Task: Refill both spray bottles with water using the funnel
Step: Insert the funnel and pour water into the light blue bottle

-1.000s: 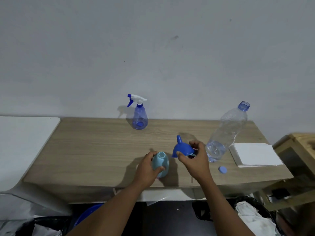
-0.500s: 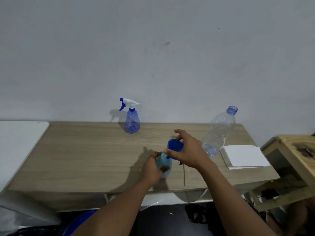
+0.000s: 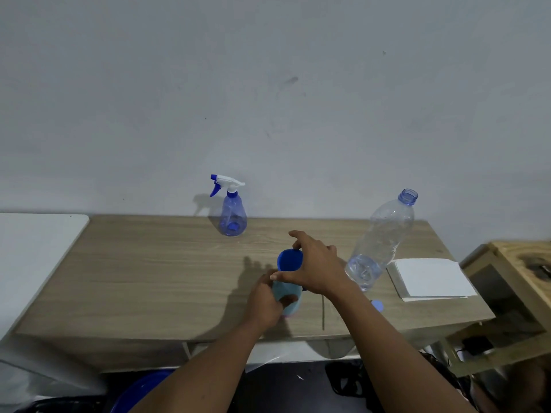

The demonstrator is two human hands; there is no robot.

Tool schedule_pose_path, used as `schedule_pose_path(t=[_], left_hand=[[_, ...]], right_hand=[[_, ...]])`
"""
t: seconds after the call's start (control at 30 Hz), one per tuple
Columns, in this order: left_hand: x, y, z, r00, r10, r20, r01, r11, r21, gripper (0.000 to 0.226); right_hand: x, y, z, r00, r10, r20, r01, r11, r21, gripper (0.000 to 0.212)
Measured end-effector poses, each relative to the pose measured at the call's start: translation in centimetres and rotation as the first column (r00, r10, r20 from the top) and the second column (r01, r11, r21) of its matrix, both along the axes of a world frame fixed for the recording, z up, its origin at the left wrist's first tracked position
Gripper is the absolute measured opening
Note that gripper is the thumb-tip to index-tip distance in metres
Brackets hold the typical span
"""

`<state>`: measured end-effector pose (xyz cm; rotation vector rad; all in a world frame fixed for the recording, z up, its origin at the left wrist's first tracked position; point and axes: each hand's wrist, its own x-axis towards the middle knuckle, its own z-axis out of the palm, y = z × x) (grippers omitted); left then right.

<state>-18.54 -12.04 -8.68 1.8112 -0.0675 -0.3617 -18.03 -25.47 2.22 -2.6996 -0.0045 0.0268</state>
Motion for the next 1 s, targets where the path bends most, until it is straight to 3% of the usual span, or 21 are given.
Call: schedule_pose_path(t=[0.17,0.27,0.37,0.43,0.5,0.57,0.67,0.73,0.83,1.0], left_hand=[[-0.1,-0.2,-0.1,0.999,0.037,-0.022,-0.037,0.999,0.001,0.045],[0.0,-0.2,-0.4,0.999,0.037,0.020,-0.038,0.999,0.039,0.049],[-0.1,-0.1,-0.7,0.995,0.073,0.069,-0.076,0.996,0.049,0.055],[-0.2,-0.2,-1.1,0.993,0.084,0.086,-0.089,0.994,0.060,0.058],[-0.5,-0.5,-1.0,0.991,0.097,0.095,-0.103,0.993,0.064,0.057],[-0.8,-0.9,-0.9,0.988,0.122,0.097,-0.129,0.990,0.061,0.055],[-1.3,-1.6,0.1,0.981,0.157,0.110,-0.166,0.983,0.078,0.054],[-1.8,-2.1,0.7,0.977,0.177,0.116,-0.188,0.977,0.098,0.051],[-2.6,-2.9,1.6,0.971,0.202,0.130,-0.219,0.966,0.139,0.046],[-3.4,-3.8,2.2,0.967,0.202,0.152,-0.228,0.959,0.172,0.038]], right_hand=[[-0.4,-0.1,-0.4,0.999,-0.014,0.037,0.011,0.998,0.059,0.110],[-1.4,-1.3,-1.0,0.984,-0.137,0.113,0.103,0.959,0.263,0.097],[-2.9,-3.5,-2.6,0.900,-0.394,0.185,0.218,0.775,0.593,0.060],[-4.1,-5.3,-3.6,0.775,-0.595,0.213,0.296,0.640,0.709,0.038],[-4.8,-7.6,-4.4,0.642,-0.738,0.209,0.368,0.535,0.760,0.038],[-4.7,-10.1,-5.0,0.571,-0.801,0.183,0.417,0.474,0.775,0.055],[-3.3,-13.2,-4.8,0.616,-0.775,0.139,0.421,0.473,0.774,0.091],[-2.4,-14.5,-4.2,0.692,-0.708,0.143,0.364,0.513,0.777,0.100],[-1.2,-15.5,-3.8,0.759,-0.622,0.193,0.254,0.554,0.793,0.098],[-0.4,-16.3,-4.7,0.780,-0.581,0.233,0.170,0.556,0.814,0.086]])
